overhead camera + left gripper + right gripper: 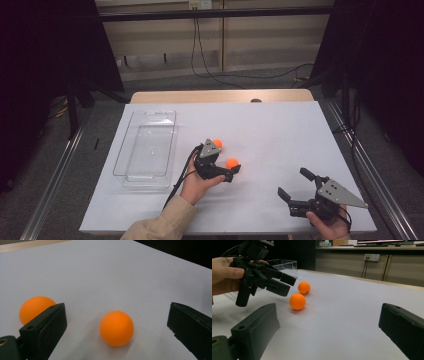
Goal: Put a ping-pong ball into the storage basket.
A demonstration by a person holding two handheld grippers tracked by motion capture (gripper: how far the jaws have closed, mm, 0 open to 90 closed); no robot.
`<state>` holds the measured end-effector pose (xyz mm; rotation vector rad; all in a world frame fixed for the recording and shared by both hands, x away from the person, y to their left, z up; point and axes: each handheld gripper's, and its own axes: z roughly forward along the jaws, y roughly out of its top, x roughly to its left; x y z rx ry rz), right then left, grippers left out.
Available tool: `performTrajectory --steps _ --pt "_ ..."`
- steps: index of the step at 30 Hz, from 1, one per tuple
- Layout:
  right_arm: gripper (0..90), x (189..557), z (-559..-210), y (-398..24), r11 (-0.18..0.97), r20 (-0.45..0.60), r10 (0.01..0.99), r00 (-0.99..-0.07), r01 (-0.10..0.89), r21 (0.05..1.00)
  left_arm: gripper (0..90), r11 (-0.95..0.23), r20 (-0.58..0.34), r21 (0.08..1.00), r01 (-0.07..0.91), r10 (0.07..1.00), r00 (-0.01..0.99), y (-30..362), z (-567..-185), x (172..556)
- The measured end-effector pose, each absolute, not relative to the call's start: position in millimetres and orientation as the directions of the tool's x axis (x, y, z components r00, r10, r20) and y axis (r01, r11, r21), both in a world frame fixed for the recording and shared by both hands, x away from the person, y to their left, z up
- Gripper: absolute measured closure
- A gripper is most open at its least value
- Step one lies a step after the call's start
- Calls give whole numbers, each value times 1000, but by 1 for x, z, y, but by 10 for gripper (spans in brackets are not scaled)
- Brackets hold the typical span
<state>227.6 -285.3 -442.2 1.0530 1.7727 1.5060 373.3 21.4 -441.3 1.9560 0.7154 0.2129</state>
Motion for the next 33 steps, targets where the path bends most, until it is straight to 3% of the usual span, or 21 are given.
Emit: performTrajectory --steps 12,33 --pt "18 228 -442 -285 47 64 852 -520 198 979 39 -344 -146 848 403 580 802 18 -444 377" --pt "20 228 -441 -285 50 60 851 -521 194 980 297 -425 -132 808 408 544 828 14 -453 380"
